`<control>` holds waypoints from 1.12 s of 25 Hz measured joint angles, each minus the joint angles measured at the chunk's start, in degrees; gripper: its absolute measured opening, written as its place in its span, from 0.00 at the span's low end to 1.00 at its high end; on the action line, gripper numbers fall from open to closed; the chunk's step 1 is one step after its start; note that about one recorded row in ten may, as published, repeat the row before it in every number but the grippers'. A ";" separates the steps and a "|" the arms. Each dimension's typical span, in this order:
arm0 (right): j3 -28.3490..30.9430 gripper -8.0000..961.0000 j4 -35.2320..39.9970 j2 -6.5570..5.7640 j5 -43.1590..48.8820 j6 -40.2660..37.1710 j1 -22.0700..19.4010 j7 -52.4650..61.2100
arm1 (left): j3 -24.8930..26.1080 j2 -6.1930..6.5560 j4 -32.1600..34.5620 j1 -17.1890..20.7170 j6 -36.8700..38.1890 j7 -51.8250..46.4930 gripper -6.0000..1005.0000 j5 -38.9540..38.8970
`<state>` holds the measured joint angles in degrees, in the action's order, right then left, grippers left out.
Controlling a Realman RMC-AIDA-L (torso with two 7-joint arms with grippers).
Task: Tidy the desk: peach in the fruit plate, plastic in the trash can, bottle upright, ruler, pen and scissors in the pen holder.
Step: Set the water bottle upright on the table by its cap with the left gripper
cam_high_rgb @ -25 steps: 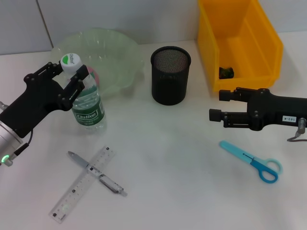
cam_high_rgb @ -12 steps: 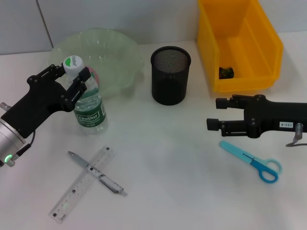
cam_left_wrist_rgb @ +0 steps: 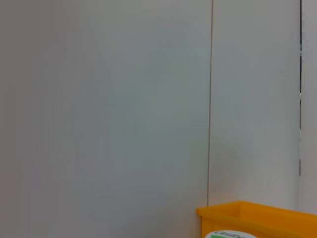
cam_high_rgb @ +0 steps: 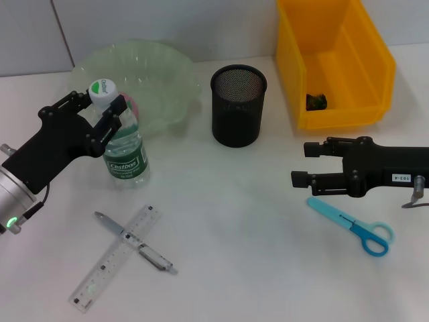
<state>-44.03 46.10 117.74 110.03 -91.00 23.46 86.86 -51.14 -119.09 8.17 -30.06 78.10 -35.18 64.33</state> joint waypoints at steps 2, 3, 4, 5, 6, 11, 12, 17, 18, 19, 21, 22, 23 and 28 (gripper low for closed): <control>0.00 0.84 -0.03 0.00 0.05 0.05 0.00 0.00 | -0.05 0.00 -0.03 0.00 -0.03 -0.01 0.46 0.00; 0.00 0.84 -0.03 0.00 0.05 0.05 0.00 0.00 | -0.07 0.00 -0.09 0.00 -0.06 -0.01 0.47 0.00; 0.00 0.84 -0.04 0.00 0.08 0.02 0.00 0.00 | -0.06 0.00 -0.15 0.00 -0.09 -0.01 0.47 0.00; 0.00 0.84 -0.04 0.00 0.08 0.02 0.00 0.00 | -0.06 0.00 -0.15 0.00 -0.09 -0.01 0.48 0.00; 0.00 0.84 -0.05 0.00 0.09 0.00 0.00 0.00 | -0.06 0.00 -0.16 0.00 -0.12 -0.01 0.48 0.03; 0.00 0.84 -0.06 0.01 0.10 -0.10 0.00 0.00 | -0.17 0.00 -0.18 0.00 -0.18 1.02 0.50 0.37; 0.00 0.84 -0.05 0.02 0.10 -0.16 0.00 0.00 | -0.17 0.00 -0.18 0.00 -0.18 1.02 0.51 0.37; 0.00 0.84 -0.05 0.02 0.10 -0.29 0.00 0.01 | -0.25 0.00 -0.18 0.00 -0.19 1.26 0.53 0.61; 0.00 0.84 -0.05 0.02 0.10 -0.29 0.00 0.01 | -0.25 0.00 -0.18 0.00 -0.19 1.26 0.53 0.61; 0.00 0.84 -0.05 0.02 0.10 -0.30 0.00 0.01 | -0.27 0.00 -0.17 0.00 -0.11 1.01 0.53 0.61; 0.00 0.84 -0.05 0.01 0.10 -0.32 0.00 0.01 | -0.26 0.00 -0.17 0.00 0.05 1.00 0.54 0.61; 0.00 0.84 -0.05 0.02 0.10 -0.36 0.00 0.02 | -0.27 0.00 -0.17 0.00 0.21 0.97 0.55 0.62; 0.00 0.84 -0.05 0.02 0.10 -0.36 0.00 0.02 | -0.27 0.00 -0.17 0.00 0.21 0.97 0.57 0.62; 0.00 0.84 -0.05 0.02 0.10 -0.42 0.00 0.04 | -0.27 0.00 -0.17 0.00 0.62 0.82 0.62 0.62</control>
<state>-44.03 46.05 117.75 110.13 -91.41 23.47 86.90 -51.41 -119.08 8.00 -30.06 78.72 -34.36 64.95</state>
